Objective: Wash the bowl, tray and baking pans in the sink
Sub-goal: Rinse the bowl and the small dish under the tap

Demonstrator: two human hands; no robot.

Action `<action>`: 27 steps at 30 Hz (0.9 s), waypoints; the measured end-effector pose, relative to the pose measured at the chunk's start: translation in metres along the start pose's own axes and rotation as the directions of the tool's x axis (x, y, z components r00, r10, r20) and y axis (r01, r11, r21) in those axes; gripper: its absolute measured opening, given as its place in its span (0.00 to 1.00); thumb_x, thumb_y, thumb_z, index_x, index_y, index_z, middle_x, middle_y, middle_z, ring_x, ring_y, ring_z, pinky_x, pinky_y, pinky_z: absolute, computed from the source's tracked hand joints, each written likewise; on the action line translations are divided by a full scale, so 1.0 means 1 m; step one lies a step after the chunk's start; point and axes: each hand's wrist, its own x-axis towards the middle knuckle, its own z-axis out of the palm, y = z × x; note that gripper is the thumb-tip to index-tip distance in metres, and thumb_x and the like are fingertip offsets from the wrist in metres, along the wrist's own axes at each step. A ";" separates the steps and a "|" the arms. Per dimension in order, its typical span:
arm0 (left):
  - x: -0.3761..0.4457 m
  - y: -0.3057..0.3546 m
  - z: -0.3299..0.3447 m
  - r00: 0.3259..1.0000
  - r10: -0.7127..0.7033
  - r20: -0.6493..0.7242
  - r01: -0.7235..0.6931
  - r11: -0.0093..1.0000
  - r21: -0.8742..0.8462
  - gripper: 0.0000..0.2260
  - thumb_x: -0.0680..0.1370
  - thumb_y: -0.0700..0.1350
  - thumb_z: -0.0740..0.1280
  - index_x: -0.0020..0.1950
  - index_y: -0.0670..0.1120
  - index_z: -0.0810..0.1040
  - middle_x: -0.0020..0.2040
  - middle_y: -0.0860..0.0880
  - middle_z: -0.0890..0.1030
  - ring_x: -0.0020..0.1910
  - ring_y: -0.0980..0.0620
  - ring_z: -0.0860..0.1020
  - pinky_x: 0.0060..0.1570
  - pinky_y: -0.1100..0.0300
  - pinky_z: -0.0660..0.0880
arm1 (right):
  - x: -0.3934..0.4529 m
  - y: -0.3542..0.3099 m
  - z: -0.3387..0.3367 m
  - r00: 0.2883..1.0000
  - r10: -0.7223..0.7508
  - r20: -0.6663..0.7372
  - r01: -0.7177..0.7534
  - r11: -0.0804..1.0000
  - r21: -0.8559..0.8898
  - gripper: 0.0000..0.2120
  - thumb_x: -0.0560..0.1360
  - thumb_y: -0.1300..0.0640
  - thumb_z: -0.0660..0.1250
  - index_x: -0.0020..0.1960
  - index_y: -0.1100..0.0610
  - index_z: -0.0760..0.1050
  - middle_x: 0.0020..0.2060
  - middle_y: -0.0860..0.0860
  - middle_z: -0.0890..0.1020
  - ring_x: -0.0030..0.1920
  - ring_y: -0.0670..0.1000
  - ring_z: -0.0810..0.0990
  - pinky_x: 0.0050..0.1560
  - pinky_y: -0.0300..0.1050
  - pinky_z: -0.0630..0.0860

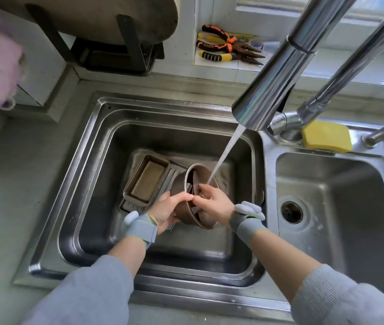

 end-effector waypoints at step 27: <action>0.005 0.015 0.041 0.959 -0.072 -0.275 -0.038 0.926 -0.376 0.16 0.82 0.48 0.57 0.65 0.41 0.73 0.61 0.39 0.77 0.49 0.41 0.78 0.53 0.48 0.73 | -0.004 0.004 -0.024 0.941 0.215 -0.263 -0.021 0.809 0.588 0.14 0.77 0.59 0.62 0.62 0.61 0.70 0.54 0.59 0.79 0.52 0.56 0.79 0.57 0.52 0.76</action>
